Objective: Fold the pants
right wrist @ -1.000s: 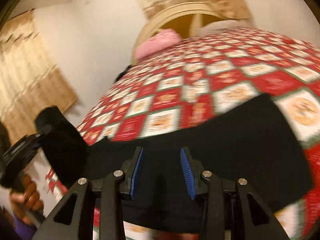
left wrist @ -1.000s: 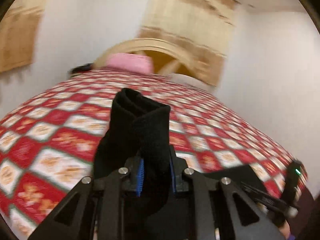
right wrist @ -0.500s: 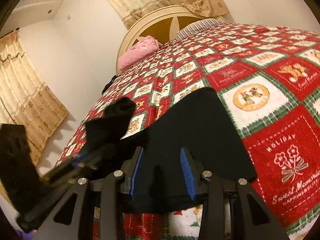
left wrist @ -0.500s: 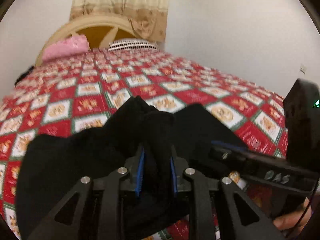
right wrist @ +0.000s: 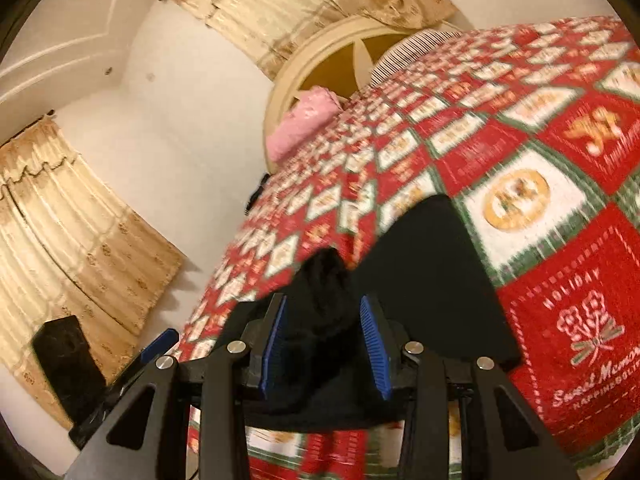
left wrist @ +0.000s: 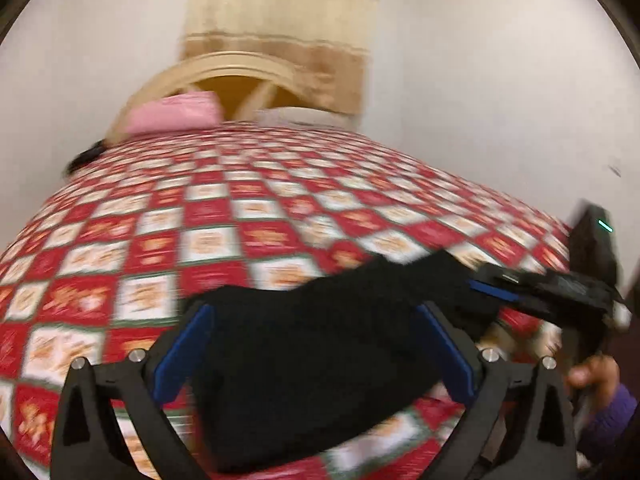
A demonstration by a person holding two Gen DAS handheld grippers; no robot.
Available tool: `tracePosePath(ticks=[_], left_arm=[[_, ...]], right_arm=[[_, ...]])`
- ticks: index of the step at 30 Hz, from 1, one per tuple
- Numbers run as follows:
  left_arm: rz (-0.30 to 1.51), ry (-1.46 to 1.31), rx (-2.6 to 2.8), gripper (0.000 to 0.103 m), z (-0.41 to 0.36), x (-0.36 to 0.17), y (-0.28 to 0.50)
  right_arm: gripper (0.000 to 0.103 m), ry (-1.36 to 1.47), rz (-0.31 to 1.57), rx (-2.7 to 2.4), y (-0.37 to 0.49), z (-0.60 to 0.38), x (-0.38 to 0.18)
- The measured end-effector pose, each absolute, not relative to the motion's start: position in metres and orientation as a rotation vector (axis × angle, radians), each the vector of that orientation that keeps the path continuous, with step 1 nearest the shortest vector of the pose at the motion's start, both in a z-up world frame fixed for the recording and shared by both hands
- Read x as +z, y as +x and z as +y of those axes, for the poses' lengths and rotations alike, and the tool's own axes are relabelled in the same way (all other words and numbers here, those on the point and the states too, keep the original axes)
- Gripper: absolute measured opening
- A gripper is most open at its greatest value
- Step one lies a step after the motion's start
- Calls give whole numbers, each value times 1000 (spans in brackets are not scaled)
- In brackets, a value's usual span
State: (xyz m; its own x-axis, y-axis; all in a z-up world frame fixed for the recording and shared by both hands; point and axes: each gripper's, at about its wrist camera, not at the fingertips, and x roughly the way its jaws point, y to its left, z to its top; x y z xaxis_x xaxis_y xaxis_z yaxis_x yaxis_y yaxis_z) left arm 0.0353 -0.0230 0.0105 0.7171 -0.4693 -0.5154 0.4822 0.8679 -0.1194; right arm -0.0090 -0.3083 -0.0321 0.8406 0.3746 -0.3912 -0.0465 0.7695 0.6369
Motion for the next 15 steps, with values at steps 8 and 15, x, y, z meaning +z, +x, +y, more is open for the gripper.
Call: tracePosePath(ticks=[8, 15], left_arm=[[629, -106, -345, 103, 24, -7, 60], [632, -30, -314, 103, 21, -18, 57]], right_arm=[[40, 382, 657, 251, 6, -233, -30], [40, 428, 756, 131, 13, -242, -54]])
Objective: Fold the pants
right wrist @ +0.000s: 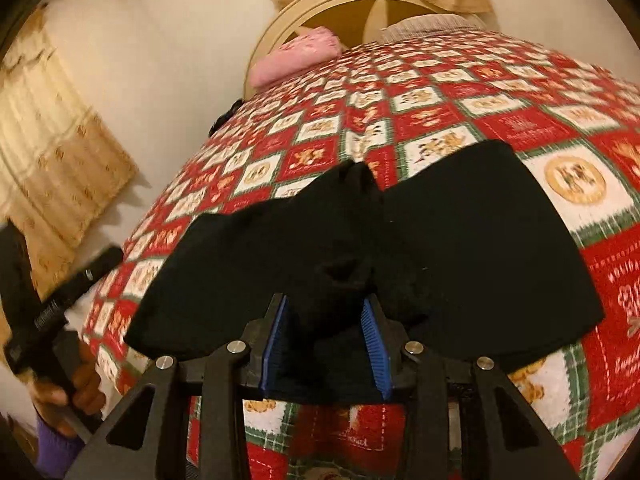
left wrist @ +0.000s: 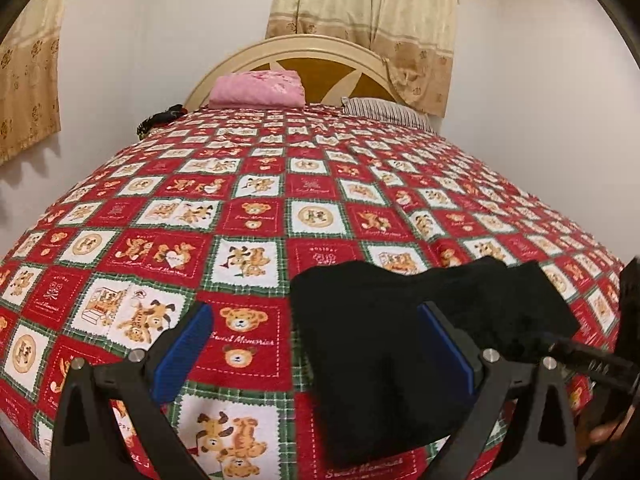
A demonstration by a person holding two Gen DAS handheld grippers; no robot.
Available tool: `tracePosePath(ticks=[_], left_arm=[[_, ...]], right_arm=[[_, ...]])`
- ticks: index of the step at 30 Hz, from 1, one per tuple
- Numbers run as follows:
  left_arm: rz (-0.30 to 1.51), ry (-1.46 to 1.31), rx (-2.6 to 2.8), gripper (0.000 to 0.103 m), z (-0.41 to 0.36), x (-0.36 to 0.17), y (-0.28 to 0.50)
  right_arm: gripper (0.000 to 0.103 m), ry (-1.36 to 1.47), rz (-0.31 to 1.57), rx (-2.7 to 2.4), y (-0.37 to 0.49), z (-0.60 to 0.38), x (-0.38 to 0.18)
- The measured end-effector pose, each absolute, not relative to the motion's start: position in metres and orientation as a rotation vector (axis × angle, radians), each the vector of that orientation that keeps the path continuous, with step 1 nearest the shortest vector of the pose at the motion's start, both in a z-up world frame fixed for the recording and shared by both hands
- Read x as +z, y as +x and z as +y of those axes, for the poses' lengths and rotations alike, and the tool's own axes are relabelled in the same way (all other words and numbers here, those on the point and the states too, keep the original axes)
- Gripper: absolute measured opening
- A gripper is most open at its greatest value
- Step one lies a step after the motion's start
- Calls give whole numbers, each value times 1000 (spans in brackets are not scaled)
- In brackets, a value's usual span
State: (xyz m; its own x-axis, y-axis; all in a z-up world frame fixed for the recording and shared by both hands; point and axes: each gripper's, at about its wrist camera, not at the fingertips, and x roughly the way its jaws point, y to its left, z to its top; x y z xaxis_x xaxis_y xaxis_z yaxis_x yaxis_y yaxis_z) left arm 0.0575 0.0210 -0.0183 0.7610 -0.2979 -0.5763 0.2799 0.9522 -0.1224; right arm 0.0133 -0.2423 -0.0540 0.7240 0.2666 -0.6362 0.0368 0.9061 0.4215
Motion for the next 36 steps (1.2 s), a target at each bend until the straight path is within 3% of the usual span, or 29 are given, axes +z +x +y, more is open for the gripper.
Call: tracePosePath(ticks=[6, 7, 8, 15, 21, 25, 27, 29, 36], left_arm=[[650, -54, -314, 103, 22, -18, 62], [646, -53, -313, 103, 23, -17, 61], [642, -50, -311, 103, 23, -16, 61], [655, -50, -309, 103, 21, -19, 65], [696, -9, -304, 103, 10, -30, 68], [703, -4, -277, 103, 16, -30, 70], [702, -7, -259, 103, 22, -30, 70], [699, -19, -236, 103, 29, -29, 73], [713, -43, -226, 103, 25, -28, 85]], right_arm=[[39, 533, 750, 147, 30, -248, -66], [19, 500, 749, 138, 29, -245, -65], [7, 482, 749, 147, 29, -244, -63], [7, 438, 671, 132, 8, -262, -37], [7, 430, 737, 113, 12, -272, -62], [19, 453, 745, 134, 11, -277, -53], [36, 454, 712, 101, 7, -283, -44], [70, 435, 635, 83, 2, -286, -34], [72, 296, 649, 117, 34, -272, -43]])
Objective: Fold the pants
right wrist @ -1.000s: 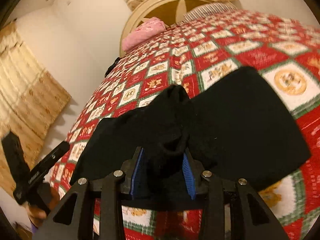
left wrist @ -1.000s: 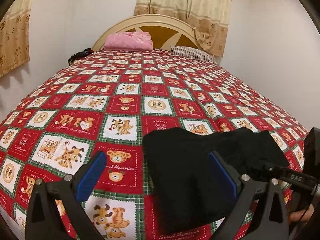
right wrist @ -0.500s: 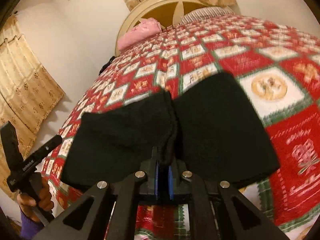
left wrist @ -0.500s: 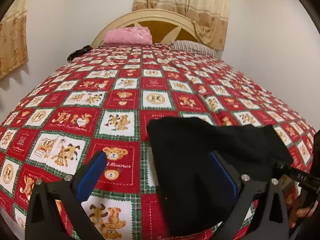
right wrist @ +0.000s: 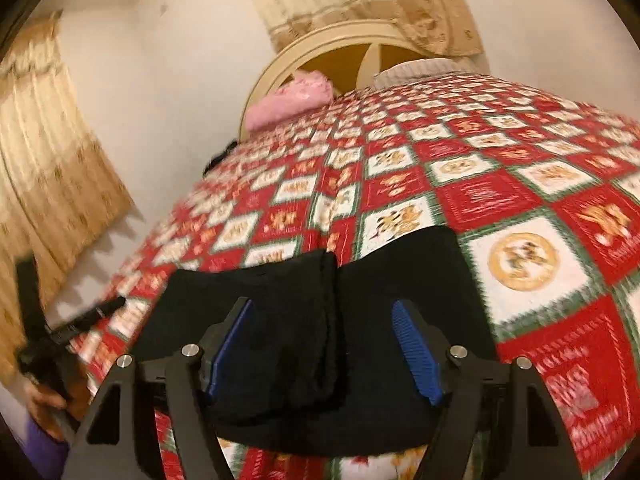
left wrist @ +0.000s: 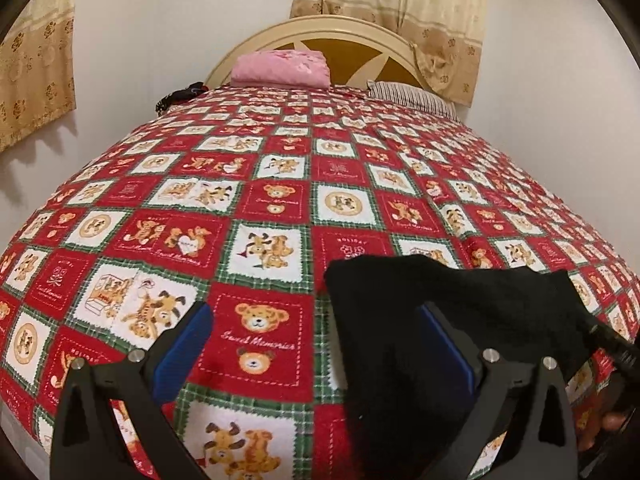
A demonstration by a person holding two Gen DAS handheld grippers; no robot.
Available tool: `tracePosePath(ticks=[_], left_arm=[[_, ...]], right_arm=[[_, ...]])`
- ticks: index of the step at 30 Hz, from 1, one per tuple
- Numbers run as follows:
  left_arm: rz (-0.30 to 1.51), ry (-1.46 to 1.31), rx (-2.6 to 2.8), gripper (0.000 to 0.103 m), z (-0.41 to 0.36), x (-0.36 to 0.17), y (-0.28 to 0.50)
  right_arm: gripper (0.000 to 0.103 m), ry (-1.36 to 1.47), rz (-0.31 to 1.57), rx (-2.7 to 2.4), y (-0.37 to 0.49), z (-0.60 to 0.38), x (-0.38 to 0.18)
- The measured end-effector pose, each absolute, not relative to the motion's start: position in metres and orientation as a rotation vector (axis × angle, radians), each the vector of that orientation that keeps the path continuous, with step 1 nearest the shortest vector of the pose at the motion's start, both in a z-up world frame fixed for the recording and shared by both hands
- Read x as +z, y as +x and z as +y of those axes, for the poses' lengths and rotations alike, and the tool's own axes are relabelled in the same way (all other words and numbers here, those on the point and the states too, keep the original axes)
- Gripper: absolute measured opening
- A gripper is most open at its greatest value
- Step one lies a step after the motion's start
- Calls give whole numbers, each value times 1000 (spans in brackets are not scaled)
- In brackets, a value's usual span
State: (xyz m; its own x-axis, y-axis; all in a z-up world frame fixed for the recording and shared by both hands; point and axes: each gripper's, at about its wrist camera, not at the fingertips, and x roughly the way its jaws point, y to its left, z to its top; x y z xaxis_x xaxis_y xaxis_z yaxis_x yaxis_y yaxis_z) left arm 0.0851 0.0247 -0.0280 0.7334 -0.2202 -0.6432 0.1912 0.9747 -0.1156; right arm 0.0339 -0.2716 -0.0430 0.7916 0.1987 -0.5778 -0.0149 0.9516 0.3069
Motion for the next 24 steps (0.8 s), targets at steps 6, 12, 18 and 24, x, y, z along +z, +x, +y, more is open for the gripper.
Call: tracePosePath(ticks=[6, 12, 18, 24], left_arm=[[762, -9, -232, 103, 18, -44, 84], [752, -59, -201, 103, 33, -37, 84], [710, -82, -153, 103, 48, -25, 84], [706, -88, -151, 103, 51, -23, 83]], right_arm=[[44, 191, 702, 107, 37, -248, -59], [31, 221, 722, 94, 38, -253, -59], [11, 187, 653, 147, 30, -242, -36], [22, 258, 666, 111, 26, -253, -41]])
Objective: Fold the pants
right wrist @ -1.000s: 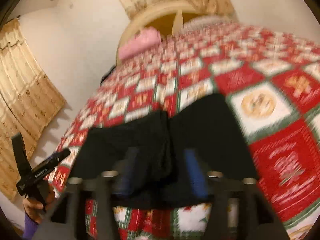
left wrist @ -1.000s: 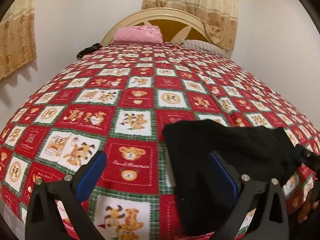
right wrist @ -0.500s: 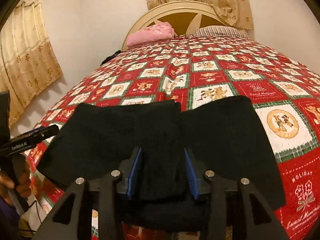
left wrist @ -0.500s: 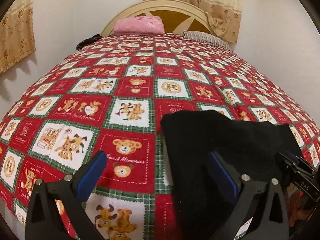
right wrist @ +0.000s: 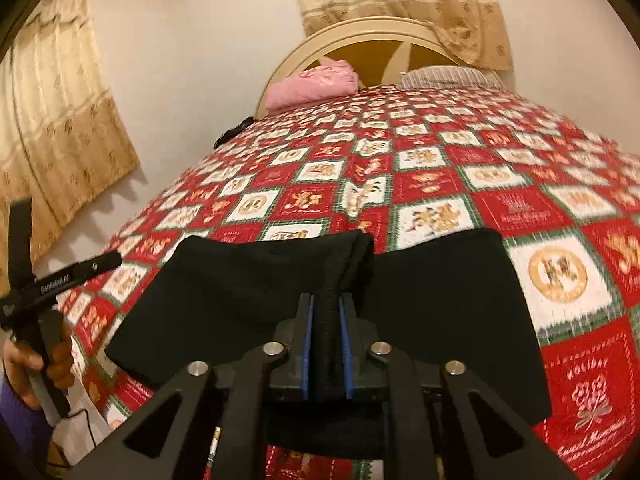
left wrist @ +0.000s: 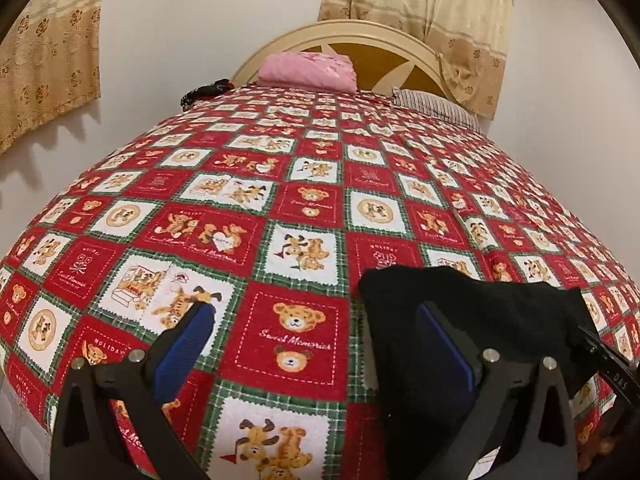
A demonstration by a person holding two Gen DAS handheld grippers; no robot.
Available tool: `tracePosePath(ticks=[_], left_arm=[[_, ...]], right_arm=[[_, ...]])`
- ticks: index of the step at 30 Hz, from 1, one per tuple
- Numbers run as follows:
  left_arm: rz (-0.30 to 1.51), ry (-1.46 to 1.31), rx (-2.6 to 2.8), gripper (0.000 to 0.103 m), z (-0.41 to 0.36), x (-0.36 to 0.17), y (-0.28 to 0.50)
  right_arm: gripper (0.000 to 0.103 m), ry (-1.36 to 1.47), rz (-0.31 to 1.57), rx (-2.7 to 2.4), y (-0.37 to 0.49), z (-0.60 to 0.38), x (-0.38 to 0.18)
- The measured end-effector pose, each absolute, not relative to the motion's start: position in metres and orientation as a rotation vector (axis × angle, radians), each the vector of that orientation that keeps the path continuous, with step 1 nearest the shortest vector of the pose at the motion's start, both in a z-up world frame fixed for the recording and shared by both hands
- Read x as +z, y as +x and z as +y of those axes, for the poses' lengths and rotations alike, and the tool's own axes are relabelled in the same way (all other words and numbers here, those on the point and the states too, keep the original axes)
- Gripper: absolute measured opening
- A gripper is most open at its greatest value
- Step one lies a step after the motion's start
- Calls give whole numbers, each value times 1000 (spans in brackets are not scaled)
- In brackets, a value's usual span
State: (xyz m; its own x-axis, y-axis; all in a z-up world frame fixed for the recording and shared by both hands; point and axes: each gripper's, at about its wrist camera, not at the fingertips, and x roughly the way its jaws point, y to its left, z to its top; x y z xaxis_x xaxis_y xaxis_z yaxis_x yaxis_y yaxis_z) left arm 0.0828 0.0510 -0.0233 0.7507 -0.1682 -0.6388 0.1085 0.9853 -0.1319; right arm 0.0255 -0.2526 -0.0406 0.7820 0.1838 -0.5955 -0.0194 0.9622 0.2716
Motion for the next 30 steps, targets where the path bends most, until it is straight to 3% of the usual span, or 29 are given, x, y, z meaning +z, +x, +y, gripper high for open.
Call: tracePosePath(ticks=[2, 4, 11, 18, 19, 20, 21, 30], left_arm=[[708, -81, -162, 103, 49, -23, 82], [707, -76, -171, 103, 46, -24, 81], [759, -91, -234, 103, 27, -37, 81], [806, -27, -285, 103, 0, -52, 78], [820, -25, -287, 103, -2, -55, 78], [828, -27, -286, 103, -3, -57, 79], [835, -29, -287, 103, -3, -59, 79], [772, -77, -208, 103, 27, -41, 79]], right_arm=[[53, 288, 678, 97, 24, -259, -46], [62, 308, 686, 82, 17, -263, -52], [61, 306, 717, 161, 7, -246, -60], [61, 536, 682, 199, 23, -269, -63], [58, 517, 682, 200, 25, -266, -62], [31, 474, 693, 191, 27, -261, -62], [17, 435, 723, 193, 30, -256, -65], [17, 205, 613, 203, 14, -230, -23]])
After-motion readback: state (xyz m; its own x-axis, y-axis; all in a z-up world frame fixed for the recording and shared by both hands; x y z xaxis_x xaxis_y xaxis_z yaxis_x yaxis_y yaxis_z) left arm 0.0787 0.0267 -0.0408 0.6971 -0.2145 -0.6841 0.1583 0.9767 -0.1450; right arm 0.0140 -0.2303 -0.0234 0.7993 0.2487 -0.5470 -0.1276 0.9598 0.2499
